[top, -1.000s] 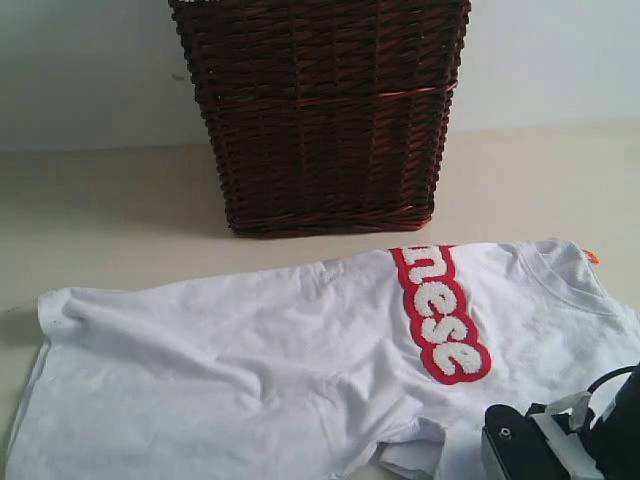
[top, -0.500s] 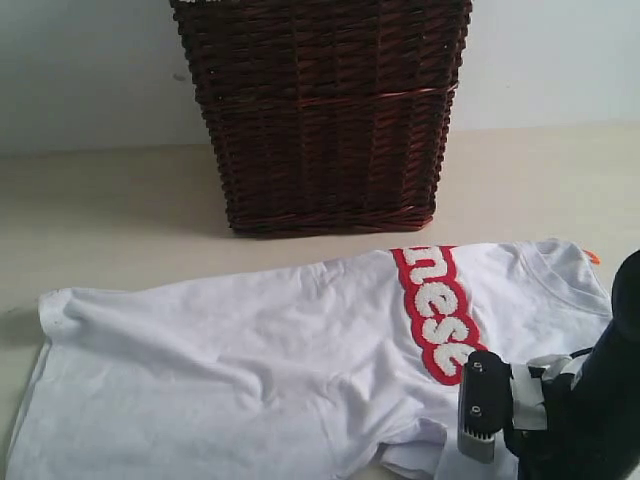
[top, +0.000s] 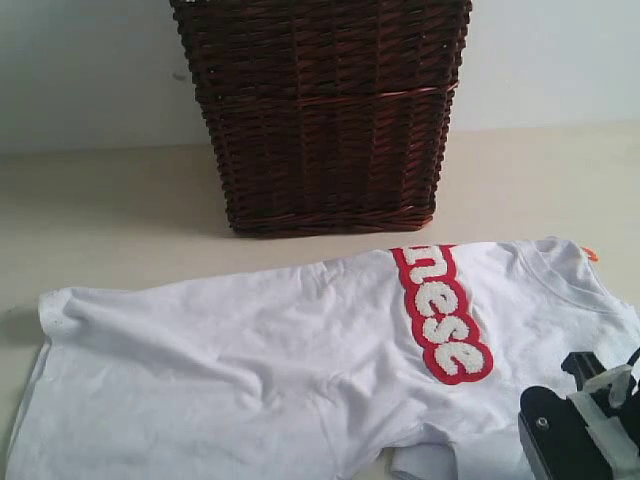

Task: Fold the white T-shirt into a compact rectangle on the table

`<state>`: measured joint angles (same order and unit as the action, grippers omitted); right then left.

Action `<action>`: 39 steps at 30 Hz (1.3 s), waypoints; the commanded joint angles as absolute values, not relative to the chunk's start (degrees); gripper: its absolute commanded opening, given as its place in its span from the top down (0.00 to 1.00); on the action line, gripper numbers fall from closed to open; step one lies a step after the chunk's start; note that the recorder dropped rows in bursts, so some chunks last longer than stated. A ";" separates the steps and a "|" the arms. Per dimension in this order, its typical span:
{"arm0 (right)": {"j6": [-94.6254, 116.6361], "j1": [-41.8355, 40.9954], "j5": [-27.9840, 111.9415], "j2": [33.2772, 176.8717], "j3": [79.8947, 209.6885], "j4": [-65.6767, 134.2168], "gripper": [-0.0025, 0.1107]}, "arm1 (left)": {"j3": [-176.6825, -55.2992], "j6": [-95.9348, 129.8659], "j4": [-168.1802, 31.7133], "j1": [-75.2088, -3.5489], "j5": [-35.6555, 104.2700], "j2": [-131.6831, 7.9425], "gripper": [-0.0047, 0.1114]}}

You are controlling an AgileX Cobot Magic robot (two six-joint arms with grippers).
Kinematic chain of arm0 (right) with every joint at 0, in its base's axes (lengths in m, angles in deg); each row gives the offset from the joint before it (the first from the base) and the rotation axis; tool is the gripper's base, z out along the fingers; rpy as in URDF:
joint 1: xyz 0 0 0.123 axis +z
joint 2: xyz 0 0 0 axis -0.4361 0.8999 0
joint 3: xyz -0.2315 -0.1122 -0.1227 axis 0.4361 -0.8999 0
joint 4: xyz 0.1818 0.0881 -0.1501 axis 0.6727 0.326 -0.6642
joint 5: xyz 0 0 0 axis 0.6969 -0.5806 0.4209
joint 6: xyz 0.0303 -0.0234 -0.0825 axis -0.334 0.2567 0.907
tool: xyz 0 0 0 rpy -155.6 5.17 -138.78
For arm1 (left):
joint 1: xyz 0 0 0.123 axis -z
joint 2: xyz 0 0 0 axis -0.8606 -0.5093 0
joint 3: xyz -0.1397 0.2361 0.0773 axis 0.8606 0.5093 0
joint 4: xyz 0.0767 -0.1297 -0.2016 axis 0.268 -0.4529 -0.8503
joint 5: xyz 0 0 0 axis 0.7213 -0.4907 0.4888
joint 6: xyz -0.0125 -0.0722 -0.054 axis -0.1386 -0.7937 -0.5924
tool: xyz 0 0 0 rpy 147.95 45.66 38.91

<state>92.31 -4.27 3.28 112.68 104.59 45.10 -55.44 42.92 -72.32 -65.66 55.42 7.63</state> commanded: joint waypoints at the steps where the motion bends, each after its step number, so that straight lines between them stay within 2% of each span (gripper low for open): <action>1: 90.96 -4.52 1.85 114.24 104.28 44.85 0.46 | -55.30 42.88 -72.40 -65.48 55.24 7.94 0.38; 6: 87.06 -4.52 3.34 115.82 104.28 41.92 0.45 | -55.30 42.88 -72.40 -65.48 55.24 7.94 0.38; 11: 81.84 -4.52 4.20 109.46 104.28 39.25 0.45 | -55.30 42.88 -72.40 -65.48 55.24 7.94 0.38; 19: 72.58 -4.52 -4.84 105.68 104.15 32.98 0.45 | -55.30 42.88 -72.40 -65.48 55.24 7.94 0.38; 26: 62.92 -4.52 1.94 108.82 104.15 25.34 0.46 | -55.30 42.88 -72.40 -65.48 55.24 7.94 0.38; 30: 58.82 -4.52 3.20 111.30 104.15 20.97 0.57 | -55.30 42.88 -72.40 -65.48 55.24 7.94 0.38; 36: 58.73 -4.52 5.25 113.59 104.15 19.94 0.98 | -55.30 42.88 -72.40 -65.48 55.24 7.94 0.38; 39: 58.60 -4.52 9.26 113.59 104.28 19.94 0.98 | -55.30 42.88 -72.40 -65.48 55.24 7.94 0.38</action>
